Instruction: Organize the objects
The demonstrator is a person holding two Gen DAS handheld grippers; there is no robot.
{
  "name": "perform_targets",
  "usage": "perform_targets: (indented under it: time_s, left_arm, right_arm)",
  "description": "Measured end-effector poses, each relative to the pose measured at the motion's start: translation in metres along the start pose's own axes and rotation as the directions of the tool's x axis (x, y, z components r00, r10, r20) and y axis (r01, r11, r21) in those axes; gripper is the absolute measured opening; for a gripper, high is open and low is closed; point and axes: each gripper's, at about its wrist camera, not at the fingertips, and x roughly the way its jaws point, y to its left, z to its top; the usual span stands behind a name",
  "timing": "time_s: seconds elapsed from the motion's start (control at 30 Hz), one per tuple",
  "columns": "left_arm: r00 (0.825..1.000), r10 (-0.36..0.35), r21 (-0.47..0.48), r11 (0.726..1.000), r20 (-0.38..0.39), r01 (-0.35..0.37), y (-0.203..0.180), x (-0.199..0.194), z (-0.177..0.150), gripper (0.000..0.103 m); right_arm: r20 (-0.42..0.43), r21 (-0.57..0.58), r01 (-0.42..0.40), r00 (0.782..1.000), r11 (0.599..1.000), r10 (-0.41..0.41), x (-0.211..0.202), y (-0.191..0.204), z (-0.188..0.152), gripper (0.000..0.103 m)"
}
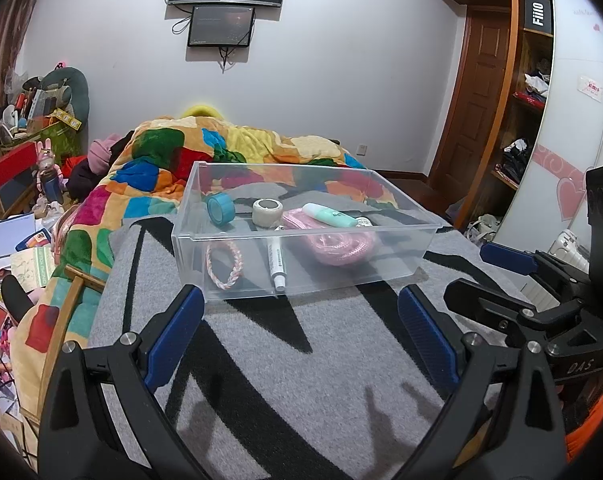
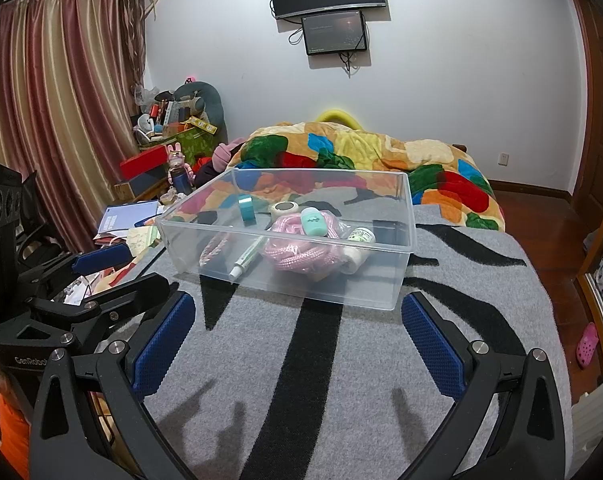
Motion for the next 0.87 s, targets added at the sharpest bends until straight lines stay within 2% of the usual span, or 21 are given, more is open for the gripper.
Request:
perform_targets:
  time_s: [0.63,0.87]
  left_arm:
    - [0.999,-0.021,-0.045,0.999,-0.027,0.02,0.0087,0.0029,-0.0002,0.099]
    - [1.0,-0.012,-0.029,1.0,-0.009,0.012,0.0061,-0.0002,-0.0003,0.1]
  right_arm:
    - [-0.002,0.005,-0.003,1.0,1.0,0.003,-0.0021,0.0023,-0.0012,0.103]
    - [-0.008,0.013,-0.005,1.0,1.0,0.005,-0.0019,0.002,-0.0018,0.103]
